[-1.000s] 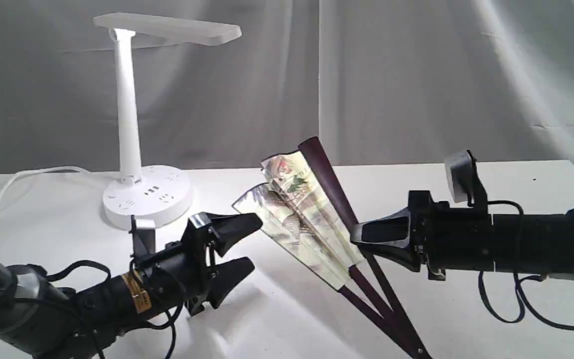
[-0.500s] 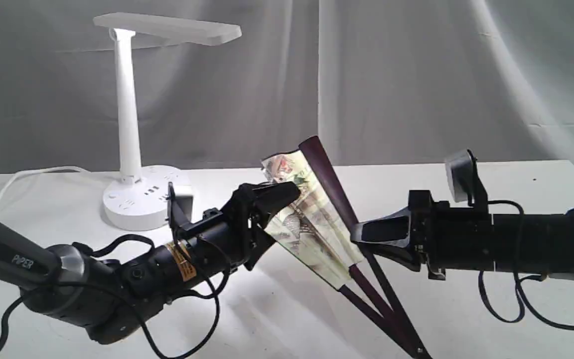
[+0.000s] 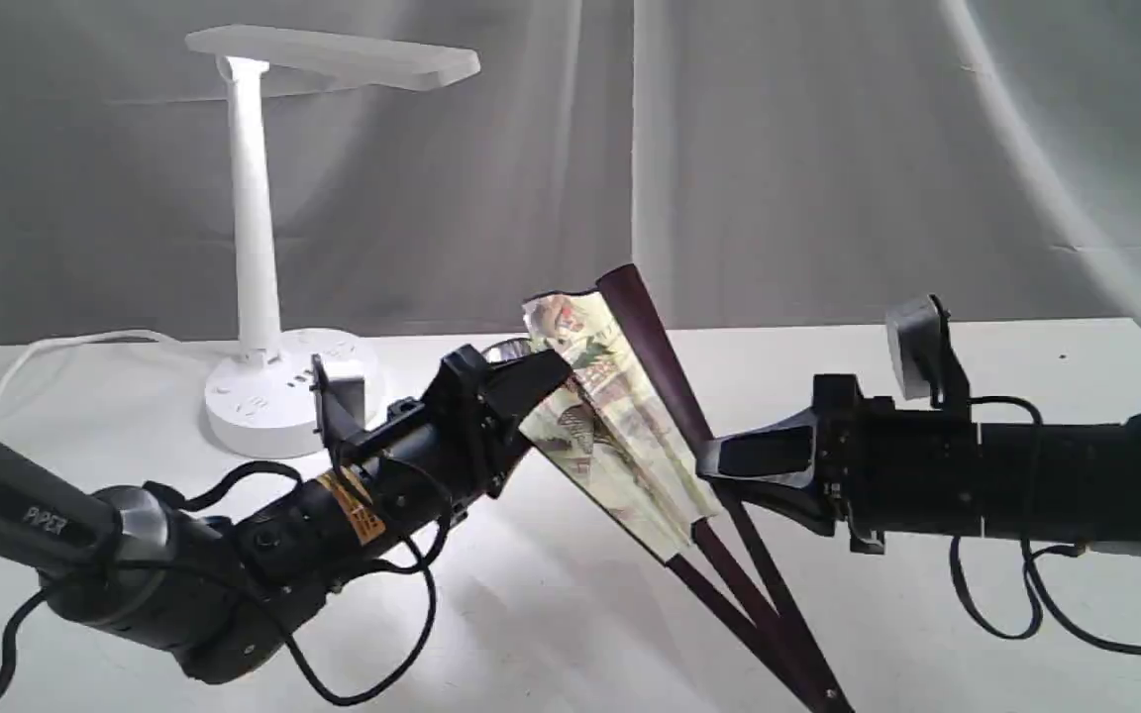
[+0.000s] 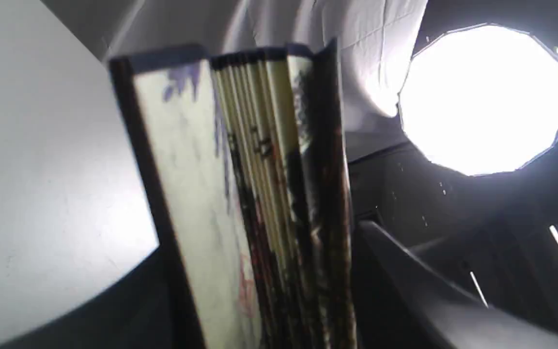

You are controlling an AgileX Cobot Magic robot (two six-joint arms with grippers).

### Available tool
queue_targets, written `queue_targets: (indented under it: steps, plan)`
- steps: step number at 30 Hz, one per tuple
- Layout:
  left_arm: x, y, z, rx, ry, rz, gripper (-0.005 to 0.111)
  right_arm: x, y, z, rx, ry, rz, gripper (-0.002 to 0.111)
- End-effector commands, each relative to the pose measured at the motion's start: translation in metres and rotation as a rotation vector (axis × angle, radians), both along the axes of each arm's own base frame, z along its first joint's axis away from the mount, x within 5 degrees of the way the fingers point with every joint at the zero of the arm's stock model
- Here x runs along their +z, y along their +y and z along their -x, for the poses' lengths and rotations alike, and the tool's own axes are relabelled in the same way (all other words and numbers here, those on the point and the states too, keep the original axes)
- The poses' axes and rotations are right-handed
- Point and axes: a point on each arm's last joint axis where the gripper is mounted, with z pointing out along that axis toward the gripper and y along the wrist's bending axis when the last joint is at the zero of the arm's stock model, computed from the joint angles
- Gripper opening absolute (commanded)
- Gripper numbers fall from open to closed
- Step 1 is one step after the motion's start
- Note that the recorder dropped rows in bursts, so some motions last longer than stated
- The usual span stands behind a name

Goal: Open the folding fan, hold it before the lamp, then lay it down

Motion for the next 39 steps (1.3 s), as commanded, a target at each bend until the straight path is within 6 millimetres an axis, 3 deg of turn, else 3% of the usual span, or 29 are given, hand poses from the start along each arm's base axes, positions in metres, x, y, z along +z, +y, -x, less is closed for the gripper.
queue_targets:
  steps: [1, 7, 12, 21, 32, 36, 39]
  plan:
    - [0.0046, 0.0005, 0.0007, 0.019, -0.03, 0.027, 0.046, 0.0039, -0.0022, 0.0003, -0.006, -0.013, -0.021, 0.0]
    - [0.0041, 0.0008, 0.0011, 0.02, -0.027, 0.027, 0.045, 0.0043, -0.0023, -0.0003, -0.014, -0.004, -0.029, 0.0]
    - [0.0042, 0.001, 0.0009, 0.023, -0.027, 0.028, 0.023, 0.0043, -0.0023, -0.0003, -0.021, 0.028, -0.041, 0.0]
    - [0.0042, 0.001, 0.0009, 0.022, -0.024, 0.031, 0.0, 0.0043, -0.0021, -0.0003, -0.022, 0.036, -0.043, 0.0]
    - [0.004, 0.0001, 0.0018, 0.003, 0.045, 0.093, 0.0, 0.0043, -0.0021, -0.0003, -0.022, 0.036, -0.043, 0.001]
    - [0.0035, -0.0007, 0.0029, -0.02, 0.085, 0.124, 0.0, 0.0043, -0.0021, -0.0003, -0.022, 0.036, -0.043, 0.015]
    - [0.0032, -0.0017, 0.0039, -0.038, 0.124, 0.154, 0.0, 0.0043, -0.0021, -0.0003, -0.023, 0.038, -0.044, 0.033]
